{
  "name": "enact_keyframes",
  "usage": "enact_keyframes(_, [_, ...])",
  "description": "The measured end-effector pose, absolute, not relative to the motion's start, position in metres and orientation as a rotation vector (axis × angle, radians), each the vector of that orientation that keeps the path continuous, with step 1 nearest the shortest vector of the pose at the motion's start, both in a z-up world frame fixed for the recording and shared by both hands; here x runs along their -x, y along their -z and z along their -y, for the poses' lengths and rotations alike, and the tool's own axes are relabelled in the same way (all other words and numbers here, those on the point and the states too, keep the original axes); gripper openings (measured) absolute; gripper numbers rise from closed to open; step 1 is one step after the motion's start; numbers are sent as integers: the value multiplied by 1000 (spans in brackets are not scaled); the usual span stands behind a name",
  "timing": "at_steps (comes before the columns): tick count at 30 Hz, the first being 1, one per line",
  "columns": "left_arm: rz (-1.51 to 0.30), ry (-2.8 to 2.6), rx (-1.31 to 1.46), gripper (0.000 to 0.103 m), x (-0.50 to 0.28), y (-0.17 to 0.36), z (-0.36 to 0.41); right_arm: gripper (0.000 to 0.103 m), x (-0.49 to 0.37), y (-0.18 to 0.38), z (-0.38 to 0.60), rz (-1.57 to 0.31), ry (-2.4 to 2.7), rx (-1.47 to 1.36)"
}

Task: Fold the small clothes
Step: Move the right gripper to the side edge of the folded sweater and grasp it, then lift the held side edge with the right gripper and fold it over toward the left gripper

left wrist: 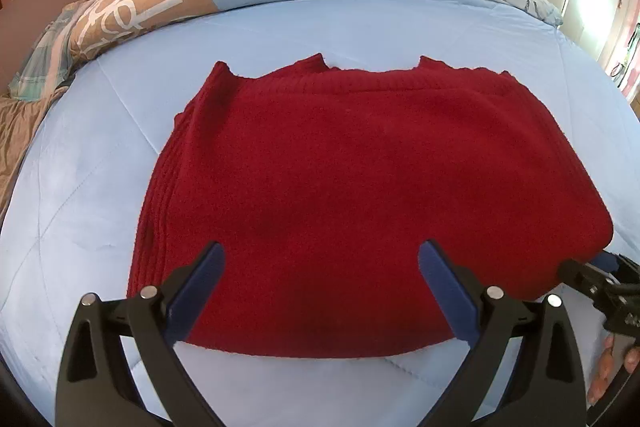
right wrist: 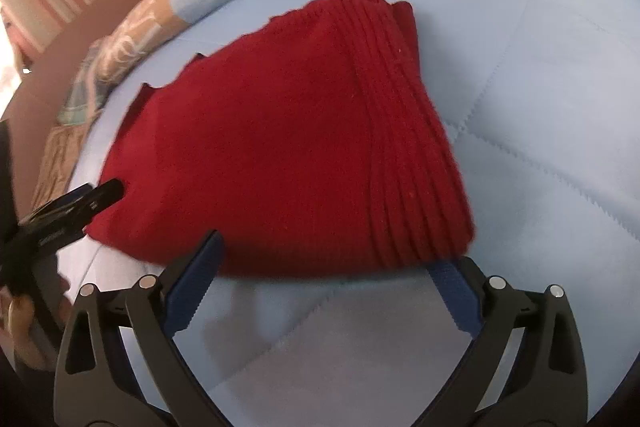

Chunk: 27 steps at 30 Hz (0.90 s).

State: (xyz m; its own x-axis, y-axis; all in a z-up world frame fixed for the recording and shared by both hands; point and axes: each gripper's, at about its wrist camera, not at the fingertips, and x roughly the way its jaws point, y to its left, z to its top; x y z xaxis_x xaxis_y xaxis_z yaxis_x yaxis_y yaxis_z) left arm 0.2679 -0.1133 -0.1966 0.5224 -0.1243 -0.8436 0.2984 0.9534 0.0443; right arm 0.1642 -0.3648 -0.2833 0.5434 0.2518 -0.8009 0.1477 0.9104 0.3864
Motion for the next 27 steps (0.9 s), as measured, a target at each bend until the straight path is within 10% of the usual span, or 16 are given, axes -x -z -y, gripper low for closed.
enact_keyframes(9, [-1008, 250, -190, 98, -271, 203, 111, 88, -173, 284, 391, -958, 4, -725])
enact_keyframes(15, [-1007, 242, -173, 98, -273, 202, 108, 63, -178, 286, 396, -985, 82, -720])
enact_keyframes(17, [-1009, 237, -172, 98, -274, 202, 106, 40, -180, 286, 395, -985, 83, -703])
enact_keyframes(27, [-1055, 208, -181, 98, -282, 218, 105, 25, -178, 280, 376, -940, 96, -573])
